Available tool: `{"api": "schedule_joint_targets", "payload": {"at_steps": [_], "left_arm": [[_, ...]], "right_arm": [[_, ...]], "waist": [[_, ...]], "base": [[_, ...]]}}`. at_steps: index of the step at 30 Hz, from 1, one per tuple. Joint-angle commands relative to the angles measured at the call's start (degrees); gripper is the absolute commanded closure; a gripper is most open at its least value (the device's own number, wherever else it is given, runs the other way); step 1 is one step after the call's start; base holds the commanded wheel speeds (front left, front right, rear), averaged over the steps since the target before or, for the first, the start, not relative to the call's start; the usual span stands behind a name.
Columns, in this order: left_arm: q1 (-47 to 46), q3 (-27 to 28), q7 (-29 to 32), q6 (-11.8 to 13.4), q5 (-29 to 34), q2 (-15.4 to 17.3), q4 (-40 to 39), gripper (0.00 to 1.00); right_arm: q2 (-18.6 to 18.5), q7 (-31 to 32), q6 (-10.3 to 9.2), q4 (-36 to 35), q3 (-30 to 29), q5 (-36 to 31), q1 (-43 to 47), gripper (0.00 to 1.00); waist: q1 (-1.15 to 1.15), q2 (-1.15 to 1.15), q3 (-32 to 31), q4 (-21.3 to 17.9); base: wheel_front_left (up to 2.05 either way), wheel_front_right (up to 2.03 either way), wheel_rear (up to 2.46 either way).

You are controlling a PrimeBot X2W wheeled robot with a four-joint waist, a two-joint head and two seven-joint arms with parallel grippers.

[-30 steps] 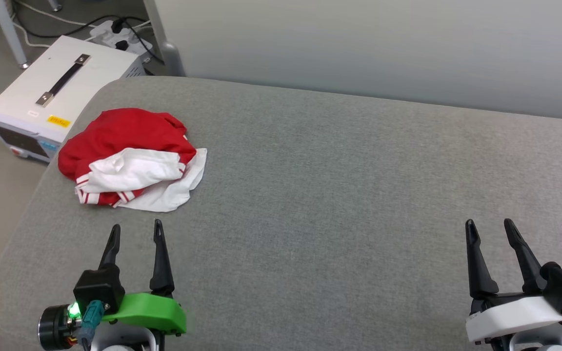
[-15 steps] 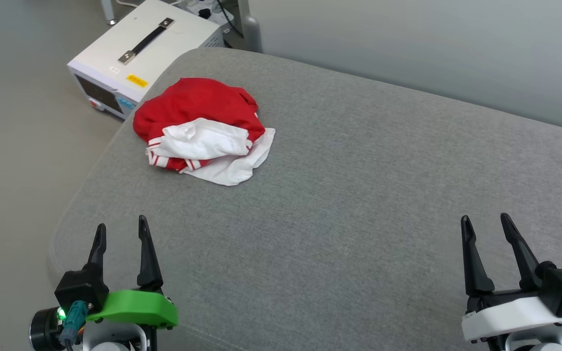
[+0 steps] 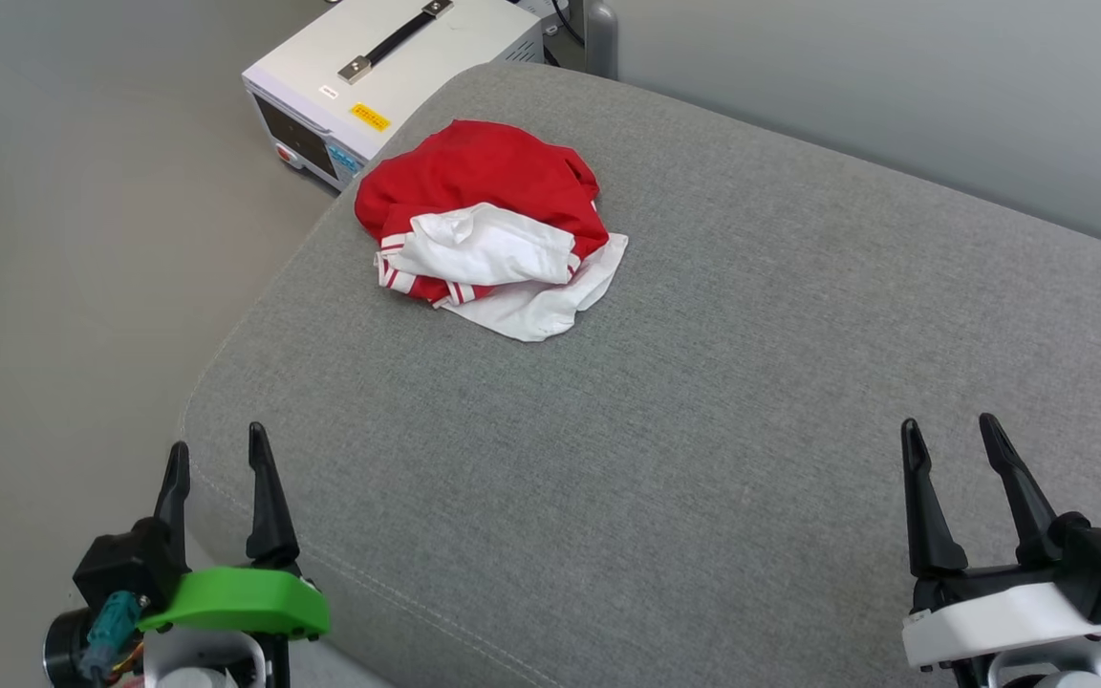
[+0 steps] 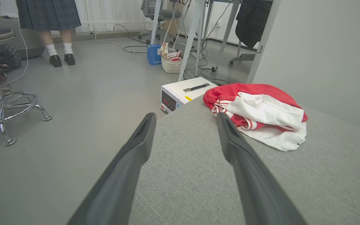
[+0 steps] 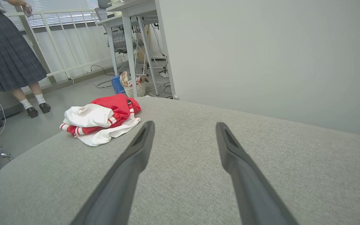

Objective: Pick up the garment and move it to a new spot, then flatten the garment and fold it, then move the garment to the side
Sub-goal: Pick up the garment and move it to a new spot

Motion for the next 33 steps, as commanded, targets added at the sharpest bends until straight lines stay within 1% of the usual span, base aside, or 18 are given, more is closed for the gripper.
{"api": "schedule_joint_targets", "payload": {"at_steps": [1,5,8,10,12,15,17,21,23,26,27,30,33], "left_arm": [[-2.11,0.68,-0.34,-1.11,-0.13,-0.22,0.15,0.00],[-7.85,3.63,-0.34,-5.26,1.89,0.31,1.38,0.00],[-14.14,5.75,-0.34,-7.53,1.77,2.34,3.08,0.00],[-18.49,6.51,-0.34,-8.36,1.16,4.44,4.91,0.00],[-23.03,6.75,-0.34,-8.77,0.16,6.62,6.35,0.00],[-28.69,5.11,-0.34,-8.96,-0.98,9.51,8.11,0.00],[-32.63,3.48,-0.34,-8.99,-2.64,12.44,9.70,0.00],[-40.01,-0.74,-0.13,-9.01,-7.83,18.27,13.20,0.00],[-43.40,-3.76,1.85,-9.02,-10.75,21.23,14.98,0.00],[-48.10,-9.16,7.92,-9.02,-16.62,25.28,17.00,0.00],[-49.61,-11.37,10.59,-9.02,-18.59,26.61,17.55,0.00],[-52.95,-16.35,18.56,-9.02,-24.57,29.27,18.87,0.00],[-54.95,-21.90,30.29,-9.02,-30.32,31.81,20.93,0.00]], "right_arm": [[-0.08,-0.52,-0.05,-0.51,0.02,-0.12,-0.63,0.00],[-0.08,-0.52,-0.05,-0.93,0.23,-1.21,-1.62,0.00],[-0.44,-0.52,-0.05,-1.43,0.71,-2.07,-3.17,0.00],[-1.08,-0.52,-0.05,-1.90,1.01,-2.34,-4.49,0.00],[-1.93,-0.52,-0.05,-2.44,1.41,-2.53,-5.81,0.00],[-2.92,-0.52,-0.05,-3.61,1.76,-2.78,-7.51,0.00],[-3.56,-0.52,-0.05,-4.38,2.06,-2.85,-8.74,0.00],[-4.46,-0.52,-0.05,-5.87,2.64,-2.98,-10.77,0.00],[-4.86,-0.52,-0.05,-6.48,2.91,-3.07,-11.45,0.00],[-5.34,-0.52,-0.05,-7.28,3.23,-3.23,-12.24,0.00],[-5.50,-0.52,-0.05,-7.49,3.26,-3.27,-12.56,0.00],[-5.88,-0.52,-0.05,-7.83,3.20,-3.35,-13.35,0.00],[-6.20,-0.52,-0.05,-8.05,3.03,-3.36,-13.70,0.00]], "waist": [[0.00,0.00,0.53,-0.50],[0.00,0.00,2.35,-1.92],[0.00,0.00,4.54,-3.76],[0.00,0.00,6.29,-5.12],[0.00,0.00,8.07,-6.46],[0.00,0.00,10.67,-8.16],[0.00,0.00,12.37,-9.36],[0.00,0.00,15.46,-11.49],[0.00,0.00,16.58,-12.33],[0.00,0.00,18.11,-13.53],[0.00,0.00,18.61,-13.92],[0.00,0.00,19.78,-14.83],[0.00,0.00,20.45,-15.65]], "base": [[0.00,0.00,0.00],[0.00,0.00,0.00],[0.00,0.00,0.00],[0.00,0.00,0.00],[0.00,0.00,0.00],[0.00,0.00,0.00],[0.00,0.00,0.00],[0.00,0.00,0.00],[0.00,0.00,0.00],[0.00,0.00,0.00],[0.00,0.00,0.00],[0.00,0.00,0.00],[0.00,0.00,0.00]]}}
